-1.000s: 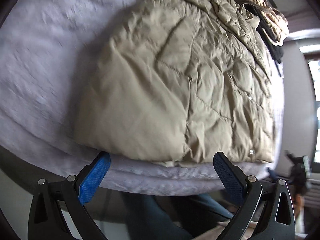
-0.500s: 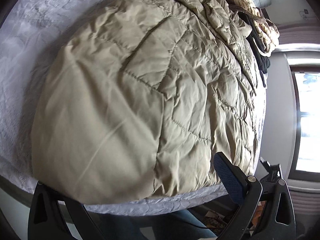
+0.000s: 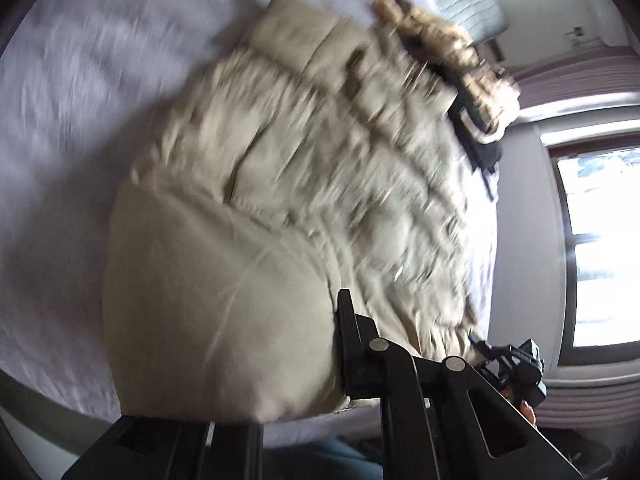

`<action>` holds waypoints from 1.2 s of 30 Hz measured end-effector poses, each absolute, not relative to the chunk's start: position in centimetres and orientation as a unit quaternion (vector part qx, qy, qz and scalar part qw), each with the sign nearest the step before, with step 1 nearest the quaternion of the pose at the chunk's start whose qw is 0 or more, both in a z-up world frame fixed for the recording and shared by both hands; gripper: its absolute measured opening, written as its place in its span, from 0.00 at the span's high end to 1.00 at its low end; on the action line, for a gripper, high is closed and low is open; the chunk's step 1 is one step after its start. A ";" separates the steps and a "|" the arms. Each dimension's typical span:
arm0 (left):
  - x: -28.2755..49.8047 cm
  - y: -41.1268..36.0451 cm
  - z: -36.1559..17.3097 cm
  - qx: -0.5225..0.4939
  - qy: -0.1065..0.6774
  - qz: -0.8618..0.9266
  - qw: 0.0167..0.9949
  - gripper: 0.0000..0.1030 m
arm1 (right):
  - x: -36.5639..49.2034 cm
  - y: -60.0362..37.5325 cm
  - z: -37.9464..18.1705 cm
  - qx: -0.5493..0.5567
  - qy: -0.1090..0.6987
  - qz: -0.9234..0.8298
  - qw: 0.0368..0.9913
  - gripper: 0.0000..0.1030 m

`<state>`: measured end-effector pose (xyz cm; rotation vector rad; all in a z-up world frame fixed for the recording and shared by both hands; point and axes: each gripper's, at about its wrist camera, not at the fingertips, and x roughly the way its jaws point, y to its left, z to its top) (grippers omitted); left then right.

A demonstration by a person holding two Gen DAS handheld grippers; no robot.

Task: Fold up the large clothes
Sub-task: 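Close both grippers on the jacket hem, then lift the held hem and fold it over toward the collar, then open both grippers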

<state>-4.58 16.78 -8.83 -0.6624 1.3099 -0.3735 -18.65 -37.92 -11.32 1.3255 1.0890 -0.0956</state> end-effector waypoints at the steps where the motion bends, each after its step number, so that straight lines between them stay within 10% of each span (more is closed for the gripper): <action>1: -3.7 16.8 -7.8 -0.299 0.584 -0.169 0.736 0.85 | -17.5 -38.1 -10.3 0.573 0.480 -0.030 0.664 0.92; 12: 10.4 13.0 -0.3 -0.268 0.490 -0.128 0.820 0.85 | 1.8 -40.7 -1.3 0.442 0.465 0.087 0.763 0.92; 28: 28.7 9.2 -12.4 -0.199 0.582 -0.096 0.783 0.84 | 16.9 -41.7 -11.8 0.429 0.511 0.005 0.745 0.92; 36: 28.5 8.9 -10.1 -0.145 0.589 -0.119 0.786 0.76 | 18.5 -40.7 -9.9 0.369 0.527 0.016 0.766 0.82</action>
